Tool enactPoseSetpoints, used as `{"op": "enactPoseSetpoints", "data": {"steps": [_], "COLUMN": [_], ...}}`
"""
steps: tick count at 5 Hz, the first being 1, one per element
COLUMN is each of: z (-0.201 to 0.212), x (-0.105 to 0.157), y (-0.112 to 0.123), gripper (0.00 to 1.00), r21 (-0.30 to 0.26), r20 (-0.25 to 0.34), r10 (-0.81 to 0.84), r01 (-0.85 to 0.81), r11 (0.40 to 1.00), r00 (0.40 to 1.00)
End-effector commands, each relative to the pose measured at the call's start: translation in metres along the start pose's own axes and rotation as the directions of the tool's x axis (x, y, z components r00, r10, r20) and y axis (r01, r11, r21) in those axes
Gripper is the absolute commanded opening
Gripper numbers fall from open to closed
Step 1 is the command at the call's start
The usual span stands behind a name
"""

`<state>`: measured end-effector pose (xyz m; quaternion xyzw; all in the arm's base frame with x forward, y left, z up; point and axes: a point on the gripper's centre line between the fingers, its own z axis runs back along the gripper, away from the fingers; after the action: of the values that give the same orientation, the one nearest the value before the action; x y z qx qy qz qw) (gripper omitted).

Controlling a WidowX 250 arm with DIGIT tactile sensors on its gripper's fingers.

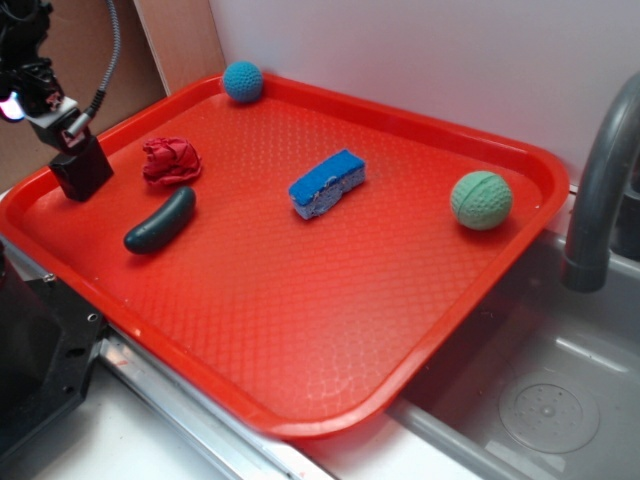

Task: Grab the black box.

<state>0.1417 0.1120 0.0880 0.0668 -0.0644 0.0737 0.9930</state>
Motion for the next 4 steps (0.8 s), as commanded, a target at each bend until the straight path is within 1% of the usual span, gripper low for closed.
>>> {"op": "enactPoseSetpoints", "data": {"steps": [1,2,3,4], "z": [-0.011,-0.002,0.0,-0.016], "x": [0.01,0.011,0.015,0.02], "y": [0.035,0.045,0.054,0.055], "gripper": [1.0,1.0,1.0,1.0], "r21": [-0.033,-0.015,-0.003,-0.028], "r20": [0.009,0.022,0.023,0.022], "r10": [0.048,0.032,0.025,0.025], "r01": [-0.048,-0.032,-0.024,-0.025], "r11": [0.998,0.999,1.0,0.999], "r00": [0.999,0.999,0.999,0.999]}}
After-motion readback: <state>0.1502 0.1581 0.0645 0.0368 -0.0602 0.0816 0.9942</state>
